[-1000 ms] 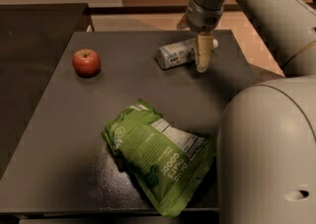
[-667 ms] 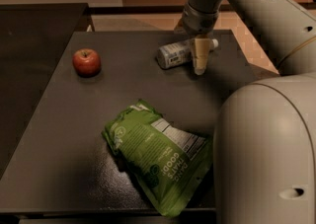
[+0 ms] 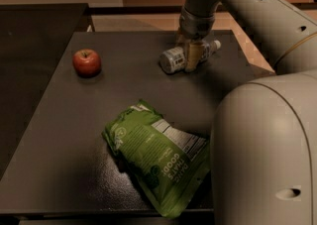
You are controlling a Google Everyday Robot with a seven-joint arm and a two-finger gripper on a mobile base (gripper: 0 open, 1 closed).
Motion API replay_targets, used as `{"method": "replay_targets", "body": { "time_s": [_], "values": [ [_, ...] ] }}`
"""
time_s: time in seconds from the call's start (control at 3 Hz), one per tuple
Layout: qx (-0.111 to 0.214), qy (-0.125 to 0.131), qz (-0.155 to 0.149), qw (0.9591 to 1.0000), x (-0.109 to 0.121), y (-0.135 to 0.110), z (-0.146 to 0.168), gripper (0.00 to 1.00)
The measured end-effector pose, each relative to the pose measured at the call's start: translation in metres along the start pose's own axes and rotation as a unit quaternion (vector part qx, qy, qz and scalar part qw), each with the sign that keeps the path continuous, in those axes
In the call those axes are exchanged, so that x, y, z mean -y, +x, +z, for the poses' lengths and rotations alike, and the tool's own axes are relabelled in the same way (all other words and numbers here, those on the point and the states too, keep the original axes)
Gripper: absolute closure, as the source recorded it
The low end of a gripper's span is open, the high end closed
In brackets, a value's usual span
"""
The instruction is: Move blue plastic bottle near apple
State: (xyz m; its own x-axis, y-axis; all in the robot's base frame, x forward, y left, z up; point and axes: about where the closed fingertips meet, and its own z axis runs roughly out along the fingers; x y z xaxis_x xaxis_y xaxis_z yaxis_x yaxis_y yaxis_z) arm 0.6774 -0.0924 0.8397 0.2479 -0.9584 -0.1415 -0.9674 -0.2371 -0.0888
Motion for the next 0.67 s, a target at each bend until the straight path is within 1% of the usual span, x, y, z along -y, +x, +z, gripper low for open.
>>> {"method": "replay_targets", "body": {
  "time_s": [0.33, 0.67],
  "values": [
    [-0.004, -0.002, -0.001, 1.0, -0.002, -0.004, 0.001, 0.64],
    [0.001, -0.003, -0.011, 0.9999, -0.003, -0.022, -0.005, 0.88]
  ]
}}
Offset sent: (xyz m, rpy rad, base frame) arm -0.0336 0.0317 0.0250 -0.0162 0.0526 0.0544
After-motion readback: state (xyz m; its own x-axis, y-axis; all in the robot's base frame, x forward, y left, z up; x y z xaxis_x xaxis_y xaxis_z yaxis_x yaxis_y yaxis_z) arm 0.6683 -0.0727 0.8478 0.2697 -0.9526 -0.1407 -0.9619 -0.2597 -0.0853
